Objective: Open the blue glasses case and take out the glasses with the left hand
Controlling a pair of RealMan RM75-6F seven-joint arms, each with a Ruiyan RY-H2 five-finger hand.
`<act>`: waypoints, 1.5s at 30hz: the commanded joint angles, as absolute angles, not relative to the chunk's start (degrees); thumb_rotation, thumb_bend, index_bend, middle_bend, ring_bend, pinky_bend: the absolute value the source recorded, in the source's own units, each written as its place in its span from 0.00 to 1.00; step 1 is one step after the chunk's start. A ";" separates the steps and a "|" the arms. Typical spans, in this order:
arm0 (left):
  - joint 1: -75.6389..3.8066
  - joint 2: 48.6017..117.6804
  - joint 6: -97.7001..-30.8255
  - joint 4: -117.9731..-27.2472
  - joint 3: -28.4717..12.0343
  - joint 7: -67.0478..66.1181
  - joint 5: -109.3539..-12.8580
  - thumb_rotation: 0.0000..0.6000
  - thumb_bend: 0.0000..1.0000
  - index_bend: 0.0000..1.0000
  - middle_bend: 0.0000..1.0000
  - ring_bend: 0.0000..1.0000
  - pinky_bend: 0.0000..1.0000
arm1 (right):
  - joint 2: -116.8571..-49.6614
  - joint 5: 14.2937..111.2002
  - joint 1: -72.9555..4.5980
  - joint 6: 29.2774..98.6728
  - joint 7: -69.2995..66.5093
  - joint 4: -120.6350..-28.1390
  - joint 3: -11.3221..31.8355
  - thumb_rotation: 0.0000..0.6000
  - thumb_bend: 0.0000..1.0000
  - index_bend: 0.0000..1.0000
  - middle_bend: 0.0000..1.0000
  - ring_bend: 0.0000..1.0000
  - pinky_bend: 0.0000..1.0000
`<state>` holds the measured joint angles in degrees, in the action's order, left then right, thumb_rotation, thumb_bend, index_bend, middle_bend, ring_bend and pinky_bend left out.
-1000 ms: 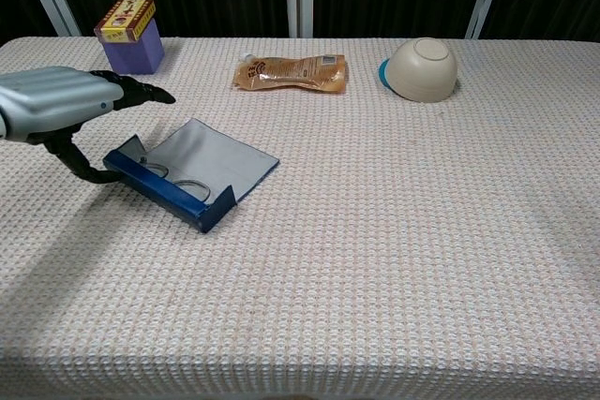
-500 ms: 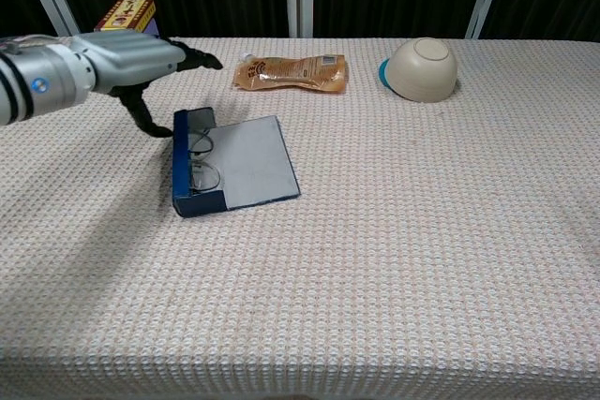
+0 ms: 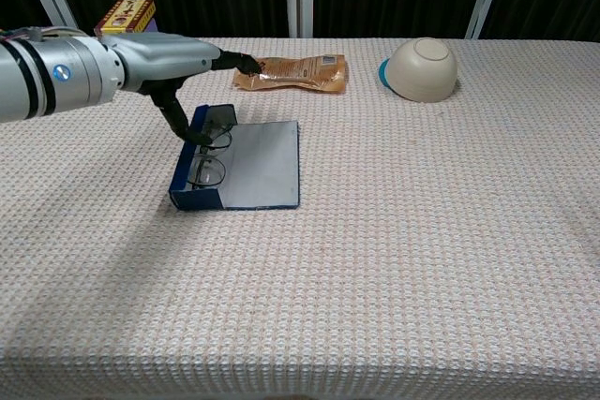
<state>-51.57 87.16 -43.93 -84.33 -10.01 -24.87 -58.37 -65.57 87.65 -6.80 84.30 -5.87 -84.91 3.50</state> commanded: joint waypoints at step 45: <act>-55.87 83.98 -45.57 -80.22 -5.38 -32.46 -38.55 1.00 0.22 0.03 0.05 0.00 0.00 | -64.90 87.19 -6.53 84.22 -4.19 -86.74 3.66 1.00 0.45 0.00 0.13 0.00 0.00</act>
<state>-56.52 84.21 -48.35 -80.21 -3.83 -36.41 -37.97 -64.90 87.19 -6.52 84.22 -4.19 -86.74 3.66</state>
